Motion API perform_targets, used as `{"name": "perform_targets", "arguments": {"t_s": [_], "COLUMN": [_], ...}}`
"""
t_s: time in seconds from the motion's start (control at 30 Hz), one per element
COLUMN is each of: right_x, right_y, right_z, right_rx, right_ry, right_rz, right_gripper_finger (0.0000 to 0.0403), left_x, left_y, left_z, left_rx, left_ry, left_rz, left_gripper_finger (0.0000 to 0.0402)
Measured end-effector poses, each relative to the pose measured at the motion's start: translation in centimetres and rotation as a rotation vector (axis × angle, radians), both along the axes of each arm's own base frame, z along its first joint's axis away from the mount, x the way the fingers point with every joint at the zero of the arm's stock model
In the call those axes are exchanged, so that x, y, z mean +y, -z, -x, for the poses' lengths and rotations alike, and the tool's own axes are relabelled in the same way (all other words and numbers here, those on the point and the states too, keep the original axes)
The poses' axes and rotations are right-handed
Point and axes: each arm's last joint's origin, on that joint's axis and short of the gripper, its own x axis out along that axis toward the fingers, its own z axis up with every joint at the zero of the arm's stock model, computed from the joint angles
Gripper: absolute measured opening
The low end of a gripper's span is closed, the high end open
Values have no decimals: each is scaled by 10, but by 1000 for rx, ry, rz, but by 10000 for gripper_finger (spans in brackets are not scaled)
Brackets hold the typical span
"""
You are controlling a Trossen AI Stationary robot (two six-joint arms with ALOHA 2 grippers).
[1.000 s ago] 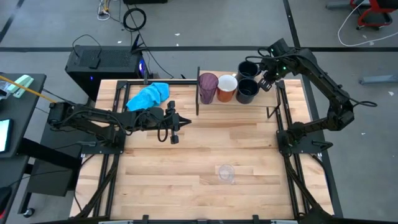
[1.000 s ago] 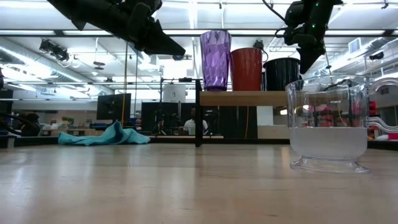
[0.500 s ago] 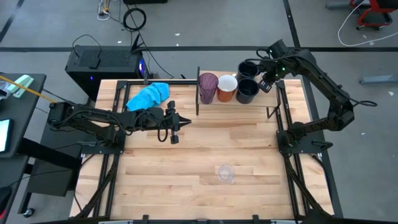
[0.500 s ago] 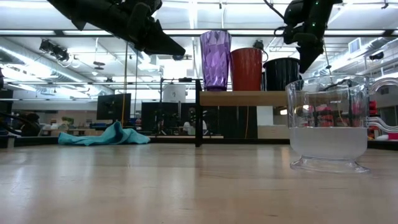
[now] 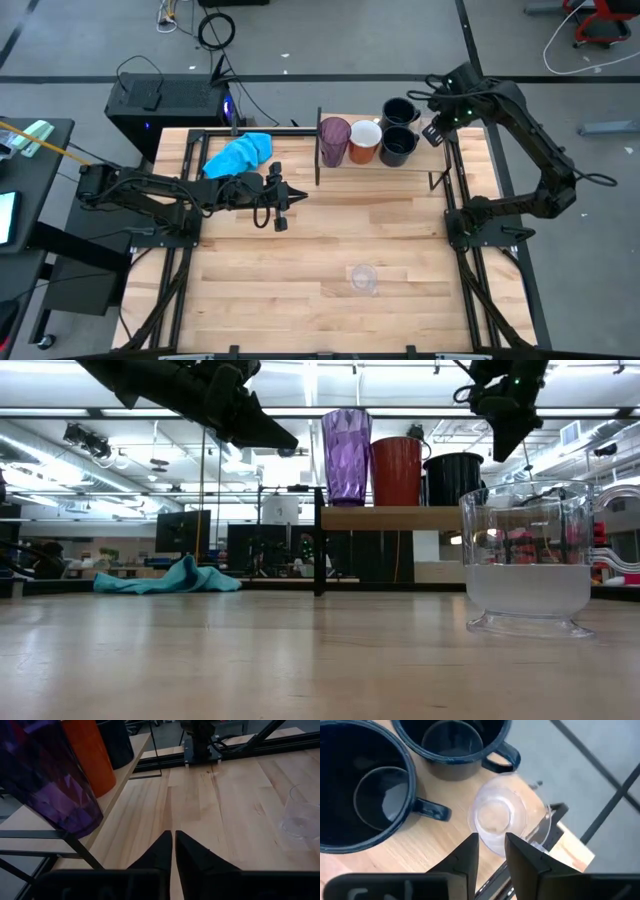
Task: Stack small to large cups/mugs on shelf
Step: Put the transparent mug on the shelf aligned with the other transparent mug
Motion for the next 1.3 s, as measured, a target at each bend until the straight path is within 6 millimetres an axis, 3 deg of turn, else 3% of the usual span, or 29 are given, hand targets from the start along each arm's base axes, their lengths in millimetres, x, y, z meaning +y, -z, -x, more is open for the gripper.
{"name": "perform_targets", "arguments": {"t_s": [0.27,0.53,0.77,1.0,1.17,1.3], "right_x": [-5,6,38,76,99,120], "right_y": [4,-1,-11,-20,-20,-9], "right_z": [-4,-2,-13,-22,-42,-67], "right_rx": [-39,24,-84,-203,-268,-297], "right_ry": [121,-73,-241,-301,-359,-434], "right_rz": [-47,5,8,-25,-93,-157], "right_gripper_finger": [96,95,85,82,82,82], "left_x": [0,0,0,0,0,0], "left_y": [0,0,0,3,4,7], "left_z": [0,0,0,1,1,3], "left_rx": [0,0,4,38,40,79], "left_ry": [0,0,0,0,0,-1], "left_rz": [0,0,0,0,1,10], "left_gripper_finger": [30,25,34,26,19,20]}}
